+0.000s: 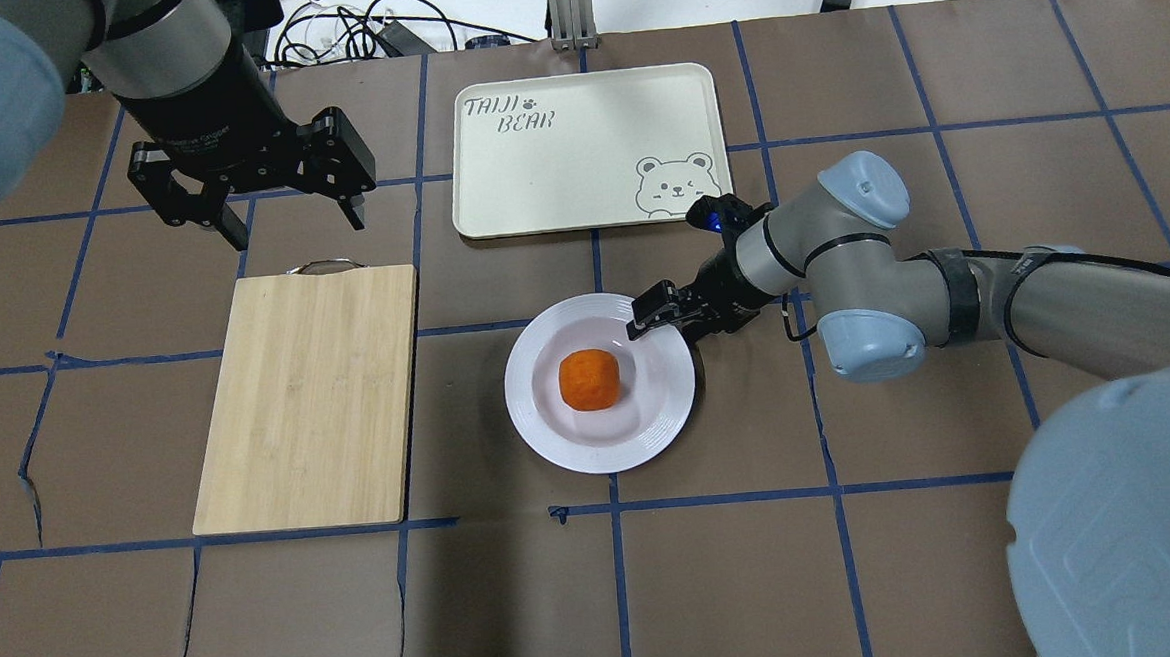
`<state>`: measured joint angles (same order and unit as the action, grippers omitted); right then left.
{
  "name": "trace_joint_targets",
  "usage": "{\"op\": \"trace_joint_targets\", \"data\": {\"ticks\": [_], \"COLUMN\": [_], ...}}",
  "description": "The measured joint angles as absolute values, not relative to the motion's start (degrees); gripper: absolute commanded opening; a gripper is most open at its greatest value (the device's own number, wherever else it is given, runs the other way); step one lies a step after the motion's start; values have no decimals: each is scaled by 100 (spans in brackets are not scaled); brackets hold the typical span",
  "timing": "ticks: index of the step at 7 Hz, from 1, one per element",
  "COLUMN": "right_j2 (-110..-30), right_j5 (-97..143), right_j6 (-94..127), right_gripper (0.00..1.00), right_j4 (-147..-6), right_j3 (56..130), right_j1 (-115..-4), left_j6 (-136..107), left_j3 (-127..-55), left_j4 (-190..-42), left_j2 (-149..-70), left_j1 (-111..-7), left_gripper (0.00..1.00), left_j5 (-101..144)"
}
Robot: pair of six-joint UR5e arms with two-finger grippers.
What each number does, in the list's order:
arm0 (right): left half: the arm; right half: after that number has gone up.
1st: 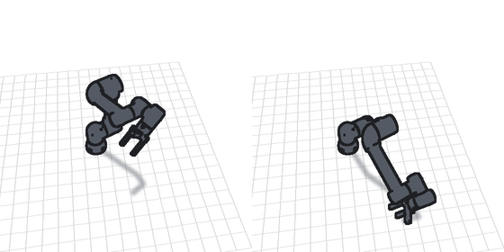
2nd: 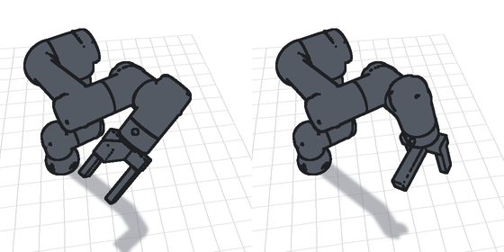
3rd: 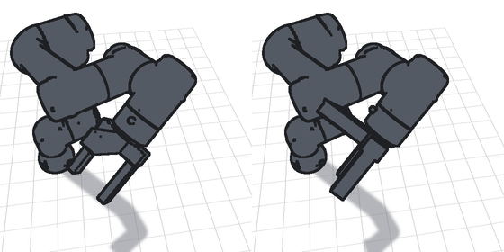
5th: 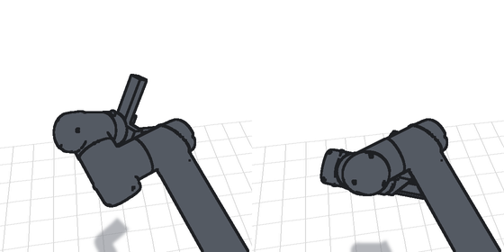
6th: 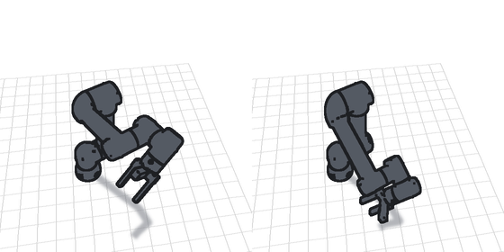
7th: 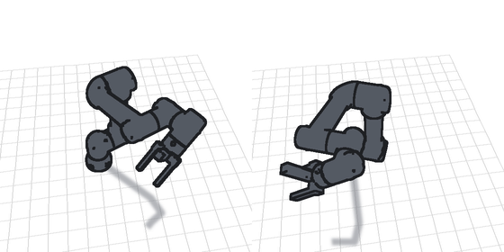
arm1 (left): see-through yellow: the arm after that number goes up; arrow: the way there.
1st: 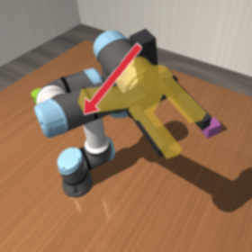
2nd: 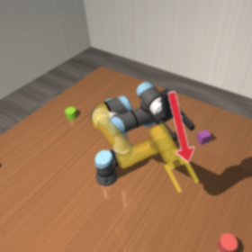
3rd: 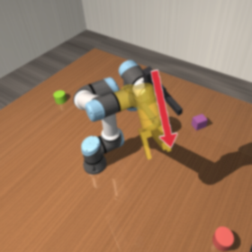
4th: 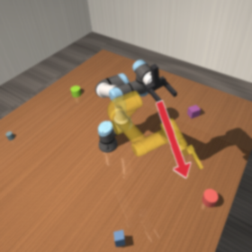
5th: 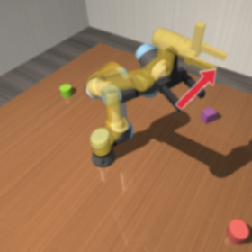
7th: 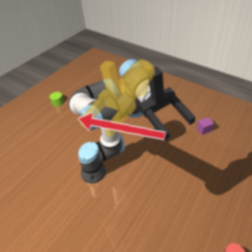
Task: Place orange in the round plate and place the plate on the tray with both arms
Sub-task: 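Lower the right gripper to the plate rim and grasp the rim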
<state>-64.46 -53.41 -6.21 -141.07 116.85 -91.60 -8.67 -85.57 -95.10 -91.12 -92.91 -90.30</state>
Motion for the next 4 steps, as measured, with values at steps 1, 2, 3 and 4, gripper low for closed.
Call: {"op": "trace_joint_targets", "data": {"ticks": [1,2,3,4], "right_j2": [-6445,-6449,-6461,-6463], "right_j5": [-5343,-5343,-5344,-5346], "right_j6": [-643,-664,-686,-750], "right_gripper": [85,77,61,37], "right_j4": [-14124,-14142,-14153,-14157], "right_j3": [11685,11685,11688,11693], "right_j1": [-9249,-9291,-9316,-9325], "left_j6": [-838,-832,-833,-836], "left_j3": [-8563,-8578,-8609,-8650], "left_j4": [-9416,-9339,-9255,-9205], "left_j2": [-9108,-9097,-9073,-9043], "left_j1": [-9275,-9261,-9264,-9269], "left_gripper": [100,100,100,100], "left_j5": [-9032,-9030,-9031,-9028]}}
